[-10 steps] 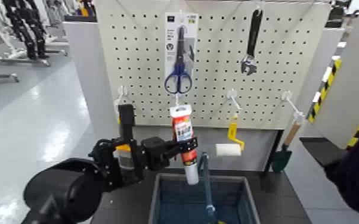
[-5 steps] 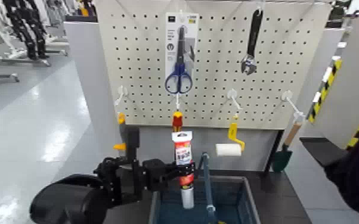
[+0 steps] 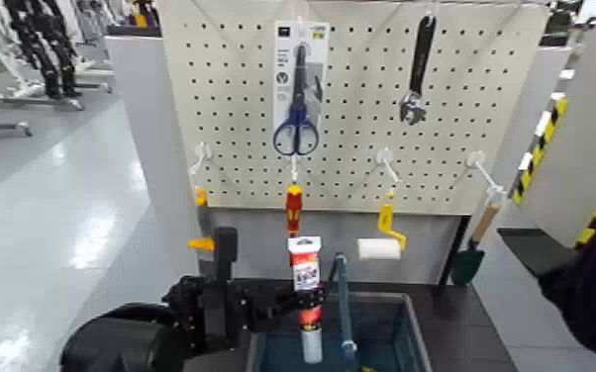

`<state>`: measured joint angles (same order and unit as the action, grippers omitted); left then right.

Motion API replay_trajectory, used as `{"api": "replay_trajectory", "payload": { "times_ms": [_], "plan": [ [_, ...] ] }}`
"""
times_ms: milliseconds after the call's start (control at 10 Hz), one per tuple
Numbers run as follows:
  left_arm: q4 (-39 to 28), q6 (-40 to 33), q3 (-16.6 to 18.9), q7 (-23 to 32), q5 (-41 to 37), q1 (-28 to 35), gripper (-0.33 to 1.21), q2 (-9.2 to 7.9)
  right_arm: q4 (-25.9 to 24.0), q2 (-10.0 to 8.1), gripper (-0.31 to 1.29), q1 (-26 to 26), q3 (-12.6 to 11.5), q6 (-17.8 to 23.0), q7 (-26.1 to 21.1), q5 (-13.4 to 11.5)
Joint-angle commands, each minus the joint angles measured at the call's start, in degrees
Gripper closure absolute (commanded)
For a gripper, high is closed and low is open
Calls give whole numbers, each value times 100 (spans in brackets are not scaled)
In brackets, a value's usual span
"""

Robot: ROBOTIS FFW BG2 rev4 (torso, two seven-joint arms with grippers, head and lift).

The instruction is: Put the red glue tube into the crate.

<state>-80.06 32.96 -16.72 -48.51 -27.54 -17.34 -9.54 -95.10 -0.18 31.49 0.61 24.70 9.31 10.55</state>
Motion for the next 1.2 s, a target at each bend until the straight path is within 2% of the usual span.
{"api": "replay_trajectory", "payload": {
  "times_ms": [100, 300, 400, 500, 600, 1200],
  "plan": [
    [44, 26, -6, 0, 12, 29, 113, 13, 9, 659, 18, -11, -9, 9, 27, 26],
    [44, 44, -15, 0, 30, 11, 112, 13, 26, 659, 18, -20, -17, 26, 36, 35],
    [35, 44, 2, 9, 30, 11, 94, 13, 17, 650, 18, -20, -9, 35, 36, 35],
    [0, 35, 38, 26, 65, 20, 40, 22, 17, 650, 18, -20, -9, 35, 45, 44],
    [-18, 44, 20, 9, 91, 11, -5, 5, 17, 650, 17, -20, -9, 35, 45, 44],
    [-88, 35, 73, 18, 118, 29, -1, 5, 17, 659, 18, -11, -9, 26, 45, 44]
  ]
}}
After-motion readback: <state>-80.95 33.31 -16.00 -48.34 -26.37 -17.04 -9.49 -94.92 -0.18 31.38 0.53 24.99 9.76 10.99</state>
